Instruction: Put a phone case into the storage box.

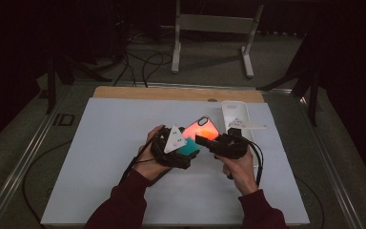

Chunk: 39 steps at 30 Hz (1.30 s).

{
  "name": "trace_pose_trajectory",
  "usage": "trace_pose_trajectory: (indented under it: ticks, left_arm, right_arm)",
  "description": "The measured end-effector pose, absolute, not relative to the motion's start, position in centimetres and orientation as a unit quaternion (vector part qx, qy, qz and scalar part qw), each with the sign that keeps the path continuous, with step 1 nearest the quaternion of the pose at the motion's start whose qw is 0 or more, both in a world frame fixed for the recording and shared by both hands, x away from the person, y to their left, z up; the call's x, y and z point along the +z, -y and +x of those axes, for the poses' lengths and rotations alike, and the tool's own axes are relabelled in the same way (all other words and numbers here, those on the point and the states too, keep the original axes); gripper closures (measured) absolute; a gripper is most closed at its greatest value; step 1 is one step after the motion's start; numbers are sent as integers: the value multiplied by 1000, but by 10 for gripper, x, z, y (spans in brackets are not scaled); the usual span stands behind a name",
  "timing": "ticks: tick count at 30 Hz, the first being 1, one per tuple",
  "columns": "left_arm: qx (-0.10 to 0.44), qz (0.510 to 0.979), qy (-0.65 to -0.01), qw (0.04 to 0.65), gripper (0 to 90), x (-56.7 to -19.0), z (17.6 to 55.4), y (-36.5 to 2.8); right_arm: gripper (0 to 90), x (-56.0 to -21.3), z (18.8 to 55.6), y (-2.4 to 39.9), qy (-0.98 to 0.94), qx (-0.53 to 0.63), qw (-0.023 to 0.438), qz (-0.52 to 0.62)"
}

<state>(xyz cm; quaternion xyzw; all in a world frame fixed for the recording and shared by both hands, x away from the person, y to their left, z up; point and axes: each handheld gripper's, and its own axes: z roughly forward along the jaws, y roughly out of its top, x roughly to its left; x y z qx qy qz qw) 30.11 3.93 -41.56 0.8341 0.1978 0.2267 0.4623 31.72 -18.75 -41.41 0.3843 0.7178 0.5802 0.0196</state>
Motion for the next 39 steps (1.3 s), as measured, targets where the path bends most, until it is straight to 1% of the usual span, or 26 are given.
trace_pose_trajectory:
  ticks: [4,6,10,15,22,29,39]
  left_arm:
    - [227,837,-195,458,167,-418,301,-39]
    - [227,837,-198,457,166,-419,301,-38]
    - [231,839,-200,450,160,-422,301,-36]
    - [224,844,-199,446,113,-423,301,-34]
    - [208,837,-212,460,92,-420,305,-42]
    - [171,836,-213,476,93,-420,306,-49]
    - [121,840,-215,483,95,-427,310,-57]
  right_arm:
    - [799,-413,316,185,-714,588,3,380]
    - [808,-413,315,184,-716,587,6,378]
    - [820,-412,313,179,-718,582,16,381]
    - [824,-410,312,176,-720,577,32,386]
    - [827,-407,312,179,-720,576,46,385]
    - [828,-404,311,182,-724,576,53,376]
    - [828,-398,307,188,-729,584,54,354]
